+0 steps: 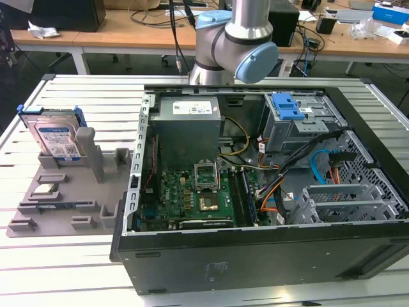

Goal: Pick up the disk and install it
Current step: 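Pick up the disk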

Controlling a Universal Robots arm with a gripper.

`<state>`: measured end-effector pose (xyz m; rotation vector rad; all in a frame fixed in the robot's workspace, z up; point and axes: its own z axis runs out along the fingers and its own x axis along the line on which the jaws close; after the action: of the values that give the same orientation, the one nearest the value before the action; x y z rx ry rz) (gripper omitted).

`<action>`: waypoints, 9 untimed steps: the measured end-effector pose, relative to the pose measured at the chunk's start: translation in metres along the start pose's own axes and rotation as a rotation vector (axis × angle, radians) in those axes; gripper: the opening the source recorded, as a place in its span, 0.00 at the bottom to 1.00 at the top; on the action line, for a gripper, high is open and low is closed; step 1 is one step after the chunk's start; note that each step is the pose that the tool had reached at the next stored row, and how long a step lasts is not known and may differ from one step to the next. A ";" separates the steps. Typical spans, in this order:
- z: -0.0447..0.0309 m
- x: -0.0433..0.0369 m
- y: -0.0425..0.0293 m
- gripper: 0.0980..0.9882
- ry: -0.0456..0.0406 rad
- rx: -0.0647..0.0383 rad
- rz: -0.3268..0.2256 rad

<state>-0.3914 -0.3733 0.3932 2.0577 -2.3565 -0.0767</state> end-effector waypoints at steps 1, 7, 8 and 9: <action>0.0001 -0.0029 0.0002 0.56 0.0000 0.000 0.000; 0.0003 -0.0137 -0.0010 0.56 0.0000 0.000 0.000; 0.0004 -0.0143 -0.0018 0.56 0.0000 0.000 0.000; 0.0004 -0.0150 -0.0026 0.56 0.0000 0.000 0.000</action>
<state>-0.3868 -0.3588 0.3931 2.0579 -2.3563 -0.0768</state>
